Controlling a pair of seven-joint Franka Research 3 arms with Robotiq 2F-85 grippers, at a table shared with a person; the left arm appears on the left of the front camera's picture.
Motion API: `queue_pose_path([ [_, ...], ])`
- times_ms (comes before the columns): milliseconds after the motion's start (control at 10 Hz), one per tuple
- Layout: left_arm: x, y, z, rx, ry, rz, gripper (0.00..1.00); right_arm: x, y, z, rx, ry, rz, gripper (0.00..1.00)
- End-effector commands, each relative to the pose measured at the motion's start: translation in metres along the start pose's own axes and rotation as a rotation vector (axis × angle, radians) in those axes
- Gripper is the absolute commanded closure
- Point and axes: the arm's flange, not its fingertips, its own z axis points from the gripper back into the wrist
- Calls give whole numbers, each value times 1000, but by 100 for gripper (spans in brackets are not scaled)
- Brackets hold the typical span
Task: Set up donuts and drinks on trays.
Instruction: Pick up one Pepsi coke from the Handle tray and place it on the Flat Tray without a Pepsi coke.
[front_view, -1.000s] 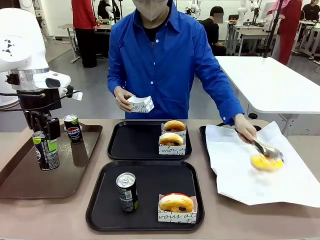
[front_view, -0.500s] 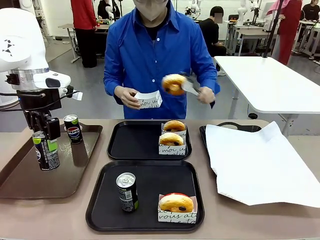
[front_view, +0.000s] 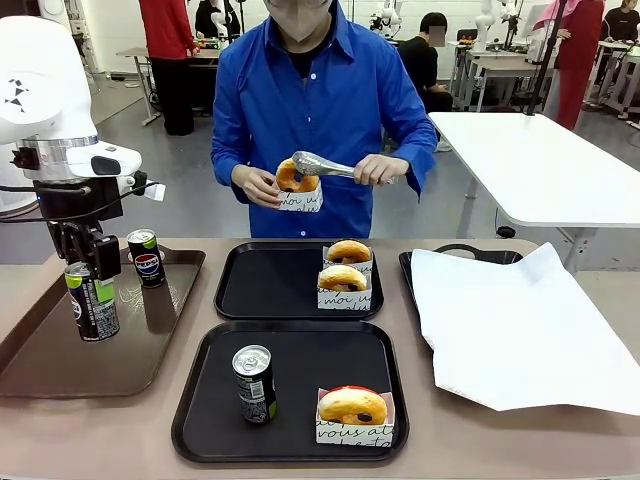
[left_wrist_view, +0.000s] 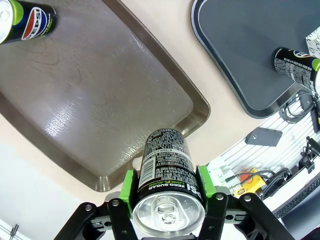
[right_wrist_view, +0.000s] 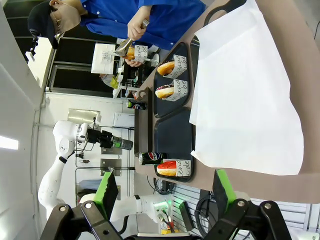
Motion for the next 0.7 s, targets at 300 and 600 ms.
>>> queue_pose_path([
  [300,16,-9,43,200,-85,-33,42,3,0,1,29,-11,14,0],
  [600,73,-2,96,269,-164,-25,42,3,0,1,29,-11,14,0],
])
